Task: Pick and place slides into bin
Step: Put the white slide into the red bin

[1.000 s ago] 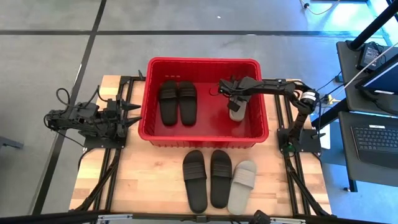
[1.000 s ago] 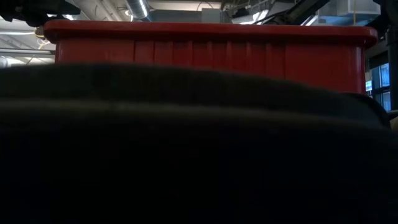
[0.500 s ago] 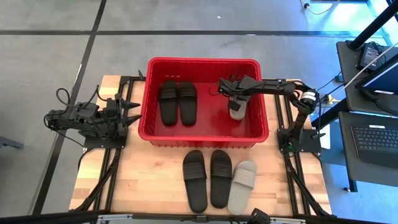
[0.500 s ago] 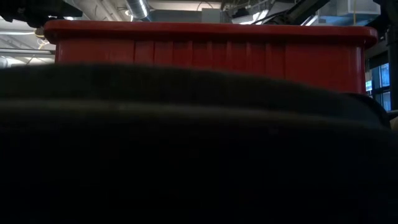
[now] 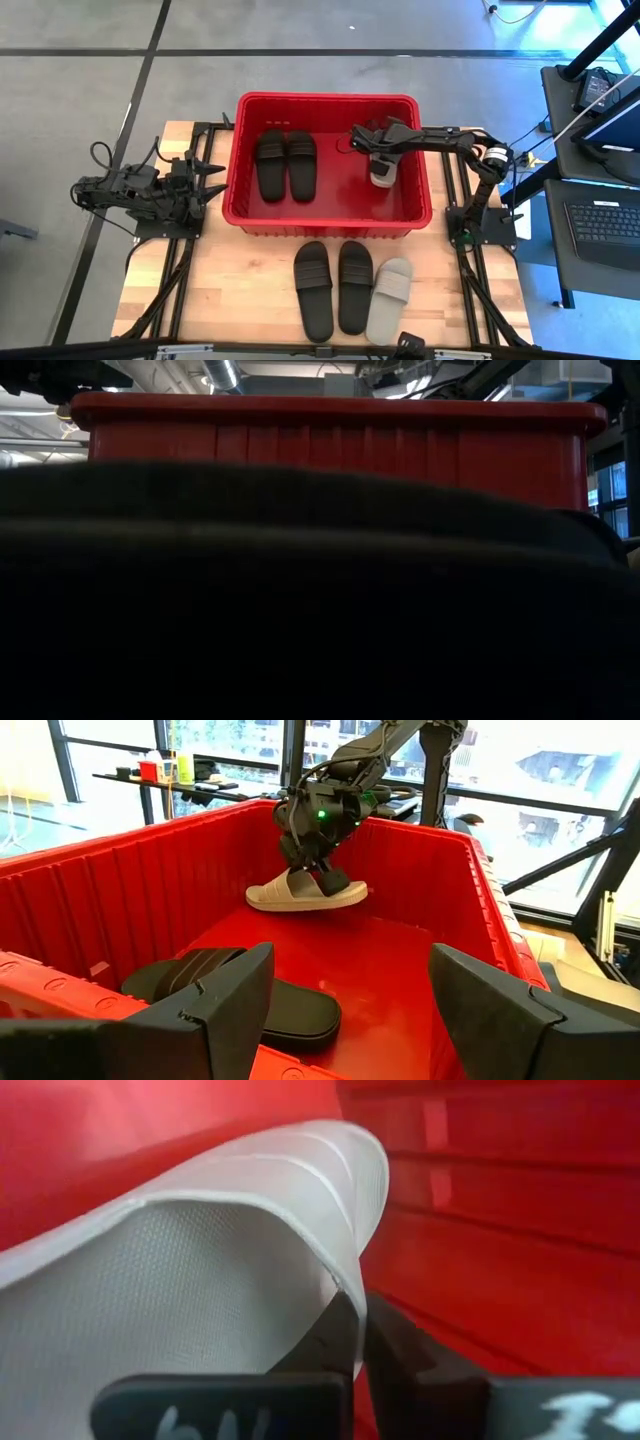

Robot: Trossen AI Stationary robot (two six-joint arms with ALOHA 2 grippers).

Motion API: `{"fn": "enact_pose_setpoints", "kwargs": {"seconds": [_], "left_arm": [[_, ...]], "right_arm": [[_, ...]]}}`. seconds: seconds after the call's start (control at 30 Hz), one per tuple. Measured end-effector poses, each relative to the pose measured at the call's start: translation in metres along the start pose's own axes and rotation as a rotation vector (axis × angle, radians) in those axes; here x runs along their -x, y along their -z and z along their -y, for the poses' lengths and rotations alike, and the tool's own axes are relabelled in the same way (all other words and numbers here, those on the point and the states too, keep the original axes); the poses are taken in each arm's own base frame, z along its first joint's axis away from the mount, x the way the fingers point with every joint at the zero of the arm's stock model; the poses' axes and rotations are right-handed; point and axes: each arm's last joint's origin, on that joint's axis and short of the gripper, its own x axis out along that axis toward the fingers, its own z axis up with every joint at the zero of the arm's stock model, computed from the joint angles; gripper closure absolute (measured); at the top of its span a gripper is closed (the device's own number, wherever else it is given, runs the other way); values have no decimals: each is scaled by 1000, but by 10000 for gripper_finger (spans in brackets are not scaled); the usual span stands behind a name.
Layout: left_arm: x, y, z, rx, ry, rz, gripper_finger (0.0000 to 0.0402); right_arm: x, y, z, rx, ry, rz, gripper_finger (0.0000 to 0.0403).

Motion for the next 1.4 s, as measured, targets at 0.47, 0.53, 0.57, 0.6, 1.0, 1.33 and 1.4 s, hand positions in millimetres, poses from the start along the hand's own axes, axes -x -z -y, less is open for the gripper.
{"fn": "enact_pose_setpoints", "kwargs": {"seconds": [0.47, 0.53, 0.57, 0.6, 1.0, 1.33, 1.4], "left_arm": [[0, 0, 0, -1, 0, -1, 141], [0, 0, 0, -1, -2, 0, 141], [0, 0, 0, -1, -6, 0, 141], [0, 0, 0, -1, -12, 1, 141], [0, 0, -1, -1, -30, 4, 141], [0, 0, -1, -1, -30, 4, 141], [0, 0, -1, -1, -30, 4, 141]], "right_arm": [[0, -3, 3, 71, 64, 9, 389], [0, -2, 3, 72, 73, 7, 389], [0, -3, 3, 71, 78, 7, 389], [0, -3, 3, 71, 83, 5, 389], [-5, -3, 7, 35, -1, 22, 388], [-9, -3, 10, 14, -36, 32, 331], [-9, -3, 10, 12, -35, 34, 314]]}}
